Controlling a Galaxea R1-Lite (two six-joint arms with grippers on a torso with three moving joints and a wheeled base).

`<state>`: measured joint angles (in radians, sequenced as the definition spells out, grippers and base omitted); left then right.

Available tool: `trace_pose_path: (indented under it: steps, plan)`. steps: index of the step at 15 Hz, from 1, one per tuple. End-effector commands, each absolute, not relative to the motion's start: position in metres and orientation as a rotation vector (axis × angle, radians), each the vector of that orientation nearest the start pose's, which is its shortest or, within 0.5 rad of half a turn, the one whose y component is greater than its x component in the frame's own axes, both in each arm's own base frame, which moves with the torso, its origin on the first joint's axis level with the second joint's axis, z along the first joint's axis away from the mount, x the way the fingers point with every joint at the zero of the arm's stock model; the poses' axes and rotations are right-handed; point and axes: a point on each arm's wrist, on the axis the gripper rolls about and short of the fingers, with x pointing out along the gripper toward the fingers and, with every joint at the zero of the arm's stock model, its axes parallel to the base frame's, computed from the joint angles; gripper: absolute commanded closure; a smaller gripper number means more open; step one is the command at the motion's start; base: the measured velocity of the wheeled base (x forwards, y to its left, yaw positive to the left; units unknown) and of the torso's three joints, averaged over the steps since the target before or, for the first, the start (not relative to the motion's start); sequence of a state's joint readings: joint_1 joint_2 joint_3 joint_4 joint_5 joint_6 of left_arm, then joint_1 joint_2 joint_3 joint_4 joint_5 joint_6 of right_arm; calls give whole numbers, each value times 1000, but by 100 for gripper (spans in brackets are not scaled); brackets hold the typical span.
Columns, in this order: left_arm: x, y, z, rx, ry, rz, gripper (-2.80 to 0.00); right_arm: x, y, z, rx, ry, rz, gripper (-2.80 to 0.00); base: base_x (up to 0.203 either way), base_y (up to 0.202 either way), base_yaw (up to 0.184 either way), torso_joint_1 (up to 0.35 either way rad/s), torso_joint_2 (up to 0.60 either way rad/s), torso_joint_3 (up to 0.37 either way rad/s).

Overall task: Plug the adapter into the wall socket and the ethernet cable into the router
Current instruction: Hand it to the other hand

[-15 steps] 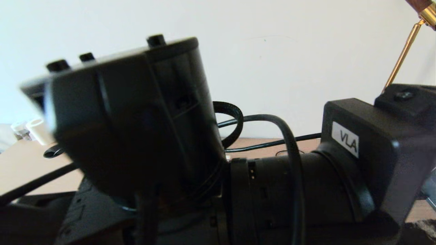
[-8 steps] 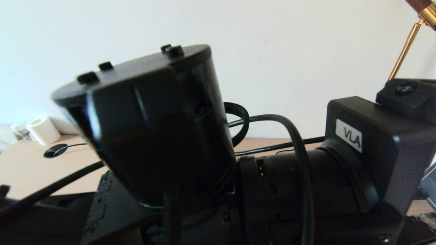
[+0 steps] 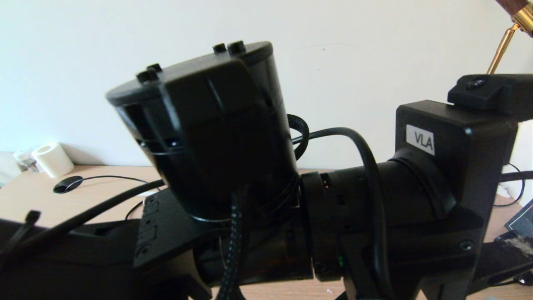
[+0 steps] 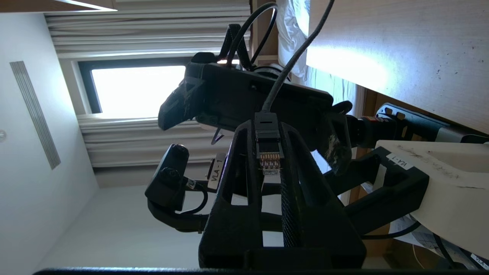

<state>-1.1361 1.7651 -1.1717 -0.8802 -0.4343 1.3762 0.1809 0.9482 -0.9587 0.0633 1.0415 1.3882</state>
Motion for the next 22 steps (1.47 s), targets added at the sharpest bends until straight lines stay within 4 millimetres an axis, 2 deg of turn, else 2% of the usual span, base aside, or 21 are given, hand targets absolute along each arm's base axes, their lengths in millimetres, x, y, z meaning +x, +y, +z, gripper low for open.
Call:
trace_pose_path:
  steps: [1, 8, 21, 22]
  plan:
    - [137, -314, 286, 960, -1290, -1067, -280, 81, 35, 316, 1224, 892, 986, 0, 0, 0, 0, 0, 0, 0]
    - [145, -311, 284, 971, -1301, -1094, -280, 80, 37, 312, 1228, 946, 983, 0, 0, 0, 0, 0, 0, 0]
    - [141, -308, 281, 966, -1309, -1118, -280, 87, 40, 310, 1229, 978, 978, 0, 0, 0, 0, 0, 0, 0]
    - [142, -308, 281, 966, -1311, -1121, -32, 88, 40, 310, 1229, 979, 978, 0, 0, 0, 0, 0, 0, 0]
